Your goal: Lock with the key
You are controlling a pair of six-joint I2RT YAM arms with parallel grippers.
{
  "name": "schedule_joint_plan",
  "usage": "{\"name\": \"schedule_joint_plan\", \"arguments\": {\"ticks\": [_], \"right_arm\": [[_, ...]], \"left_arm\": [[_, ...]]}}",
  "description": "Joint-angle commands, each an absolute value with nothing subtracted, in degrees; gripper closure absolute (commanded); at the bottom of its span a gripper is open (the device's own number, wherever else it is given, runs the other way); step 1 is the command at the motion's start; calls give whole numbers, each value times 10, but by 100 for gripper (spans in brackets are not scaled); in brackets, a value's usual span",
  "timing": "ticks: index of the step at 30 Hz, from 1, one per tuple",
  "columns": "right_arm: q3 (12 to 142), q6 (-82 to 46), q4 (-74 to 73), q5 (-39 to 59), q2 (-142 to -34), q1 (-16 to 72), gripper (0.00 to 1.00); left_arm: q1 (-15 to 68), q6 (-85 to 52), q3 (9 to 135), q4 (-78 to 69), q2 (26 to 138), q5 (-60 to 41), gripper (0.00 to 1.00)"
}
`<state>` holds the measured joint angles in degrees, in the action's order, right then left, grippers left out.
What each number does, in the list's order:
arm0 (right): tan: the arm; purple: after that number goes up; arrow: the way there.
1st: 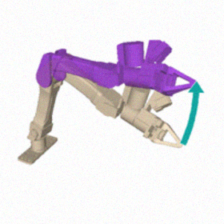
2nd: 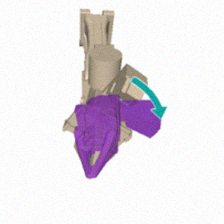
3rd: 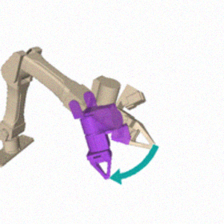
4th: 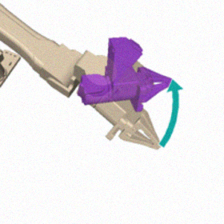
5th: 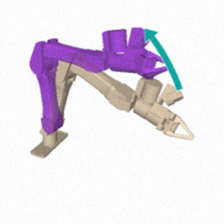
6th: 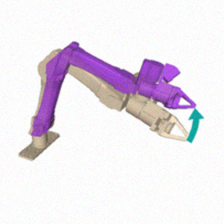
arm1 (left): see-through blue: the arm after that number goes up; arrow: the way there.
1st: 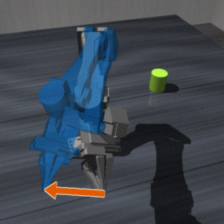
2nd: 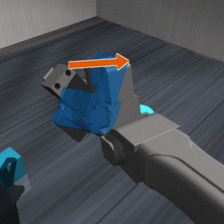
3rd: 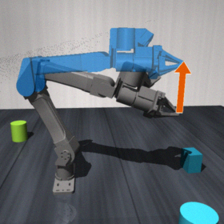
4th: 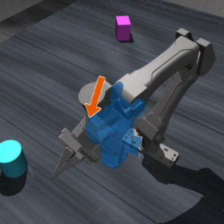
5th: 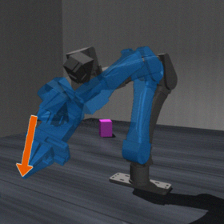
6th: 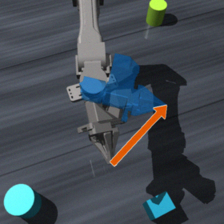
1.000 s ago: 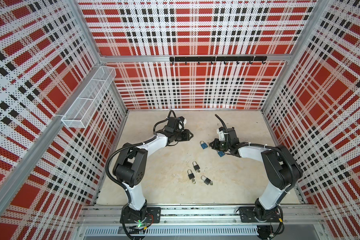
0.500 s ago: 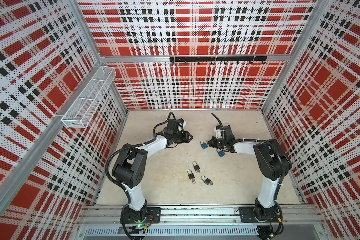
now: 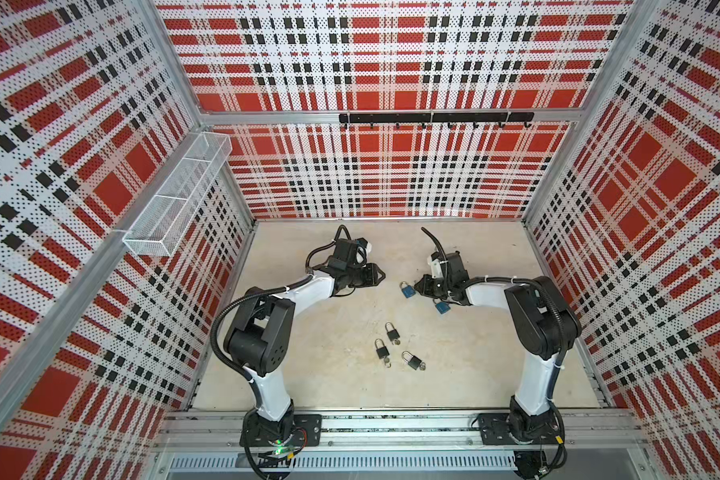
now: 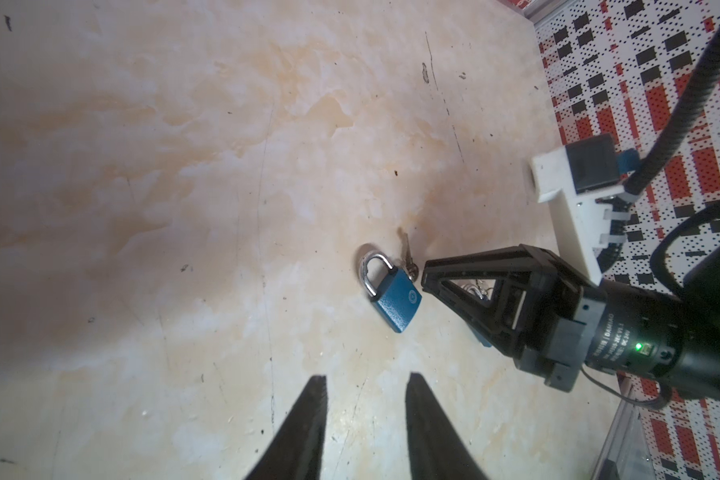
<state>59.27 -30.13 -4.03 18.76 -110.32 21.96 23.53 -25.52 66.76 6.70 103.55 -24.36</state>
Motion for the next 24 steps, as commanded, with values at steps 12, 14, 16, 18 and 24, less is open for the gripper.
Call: {"name": "schedule_joint_plan", "arguments": {"ticks": [12, 14, 16, 18, 24], "right_arm": [[554, -276, -18, 168, -1000, 226, 80], [529, -271, -3, 164, -968, 231, 80], [503, -264, 14, 158, -935, 242, 79], [478, -247, 50, 139, -897, 262, 80], [410, -203, 125, 85, -782, 359, 79]], "left_arm": [[243, -265, 651, 51, 990, -240, 64], [251, -260, 646, 57, 977, -233, 64], [259, -253, 644, 74, 963, -217, 64], [271, -238, 643, 102, 948, -195, 64], [289, -225, 621, 156, 894, -180, 64]]}}
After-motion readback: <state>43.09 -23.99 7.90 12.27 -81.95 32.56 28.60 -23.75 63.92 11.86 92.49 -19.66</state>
